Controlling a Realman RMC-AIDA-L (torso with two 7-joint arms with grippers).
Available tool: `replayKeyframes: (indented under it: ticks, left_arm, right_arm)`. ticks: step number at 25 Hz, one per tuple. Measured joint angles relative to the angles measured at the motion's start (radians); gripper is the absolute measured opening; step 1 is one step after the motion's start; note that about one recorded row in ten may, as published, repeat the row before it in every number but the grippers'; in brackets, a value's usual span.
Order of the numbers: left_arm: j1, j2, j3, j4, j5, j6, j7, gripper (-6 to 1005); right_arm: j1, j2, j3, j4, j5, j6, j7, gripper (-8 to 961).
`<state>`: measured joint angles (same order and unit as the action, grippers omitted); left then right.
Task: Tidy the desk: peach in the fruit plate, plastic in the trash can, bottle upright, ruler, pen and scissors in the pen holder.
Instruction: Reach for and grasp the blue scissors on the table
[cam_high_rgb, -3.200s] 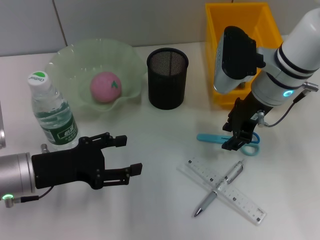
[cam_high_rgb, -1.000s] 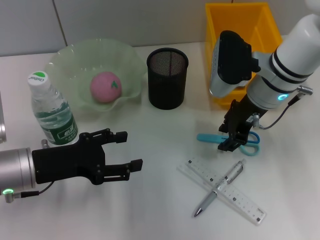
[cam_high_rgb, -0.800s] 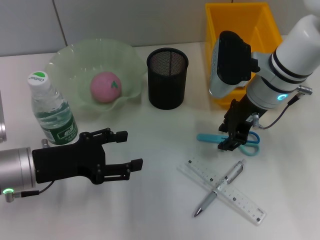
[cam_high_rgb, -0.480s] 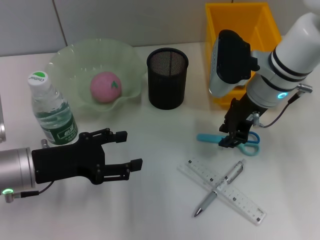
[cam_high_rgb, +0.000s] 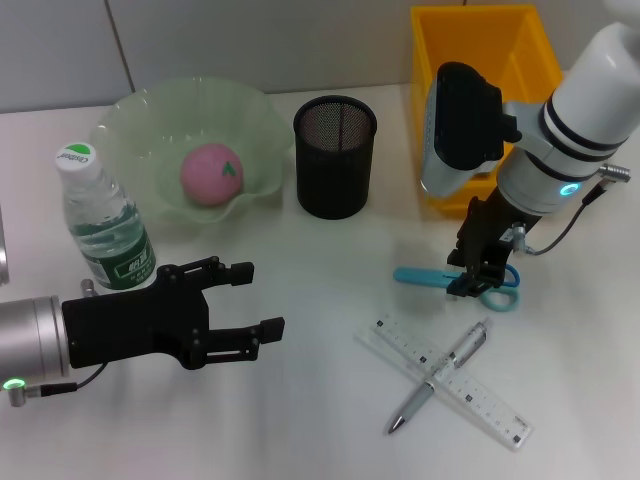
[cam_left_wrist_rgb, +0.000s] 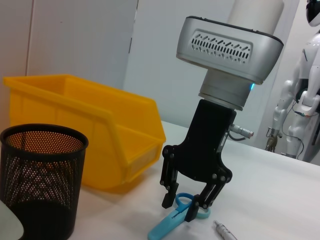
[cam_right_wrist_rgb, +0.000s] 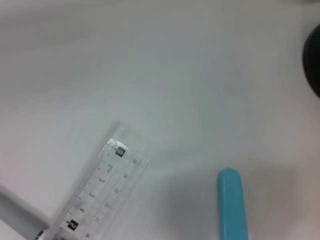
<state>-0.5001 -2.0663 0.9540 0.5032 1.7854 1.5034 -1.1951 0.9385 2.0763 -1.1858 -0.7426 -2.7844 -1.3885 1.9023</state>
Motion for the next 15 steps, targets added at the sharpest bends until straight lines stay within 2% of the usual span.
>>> replayKeyframes:
  ticks: [15]
  left_arm:
    - [-0.004,0.001,0.001,0.004,0.000,0.000,-0.011,845]
  right_arm:
    - [0.008,0.001,-0.009,0.020,-0.006,0.010,0.001,362]
